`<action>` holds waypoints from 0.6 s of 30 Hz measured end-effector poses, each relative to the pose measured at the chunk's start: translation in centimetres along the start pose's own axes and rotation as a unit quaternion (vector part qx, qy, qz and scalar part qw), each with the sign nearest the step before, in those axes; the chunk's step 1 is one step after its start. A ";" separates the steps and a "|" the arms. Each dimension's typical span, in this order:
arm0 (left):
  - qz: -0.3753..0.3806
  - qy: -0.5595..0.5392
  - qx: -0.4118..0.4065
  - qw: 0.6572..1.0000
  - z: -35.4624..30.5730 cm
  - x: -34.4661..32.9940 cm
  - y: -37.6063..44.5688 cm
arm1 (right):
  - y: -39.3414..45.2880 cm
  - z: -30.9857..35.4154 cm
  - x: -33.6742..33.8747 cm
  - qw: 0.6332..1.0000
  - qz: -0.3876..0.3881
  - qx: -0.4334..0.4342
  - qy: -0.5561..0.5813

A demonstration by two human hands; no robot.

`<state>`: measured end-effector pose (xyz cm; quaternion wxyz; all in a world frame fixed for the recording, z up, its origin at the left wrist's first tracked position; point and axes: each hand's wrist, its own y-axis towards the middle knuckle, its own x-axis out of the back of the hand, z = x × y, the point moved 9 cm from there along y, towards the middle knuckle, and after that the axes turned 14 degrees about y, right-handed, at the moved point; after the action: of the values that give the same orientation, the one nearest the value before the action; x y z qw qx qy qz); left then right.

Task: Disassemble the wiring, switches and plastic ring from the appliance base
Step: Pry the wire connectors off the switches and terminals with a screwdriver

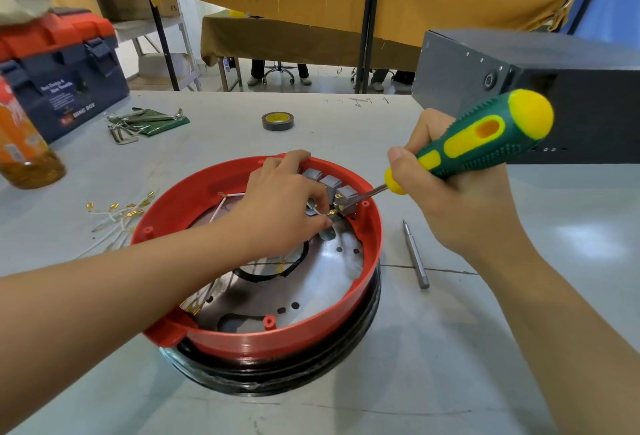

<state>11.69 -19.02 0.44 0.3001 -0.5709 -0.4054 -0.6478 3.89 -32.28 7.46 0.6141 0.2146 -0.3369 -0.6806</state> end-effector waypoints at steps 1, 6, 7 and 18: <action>-0.004 -0.002 0.001 1.000 0.0 0.0 0.0 | 0.1 -0.1 0.1 1.000 -0.005 -0.003 0.005; -0.006 -0.001 0.003 1.000 0.1 0.0 0.0 | 0.9 -1.6 1.1 0.996 -0.038 -0.050 0.056; -0.008 0.000 0.002 1.000 0.1 0.0 0.0 | 0.9 -1.9 1.2 0.995 -0.045 -0.058 0.068; -0.012 0.006 -0.005 1.000 0.0 0.0 -0.1 | 1.4 -2.3 1.3 0.992 -0.047 -0.059 0.103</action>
<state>11.64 -18.97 0.39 0.2917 -0.5636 -0.4072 -0.6568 6.23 -34.06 7.06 0.6244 0.2622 -0.2207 -0.7019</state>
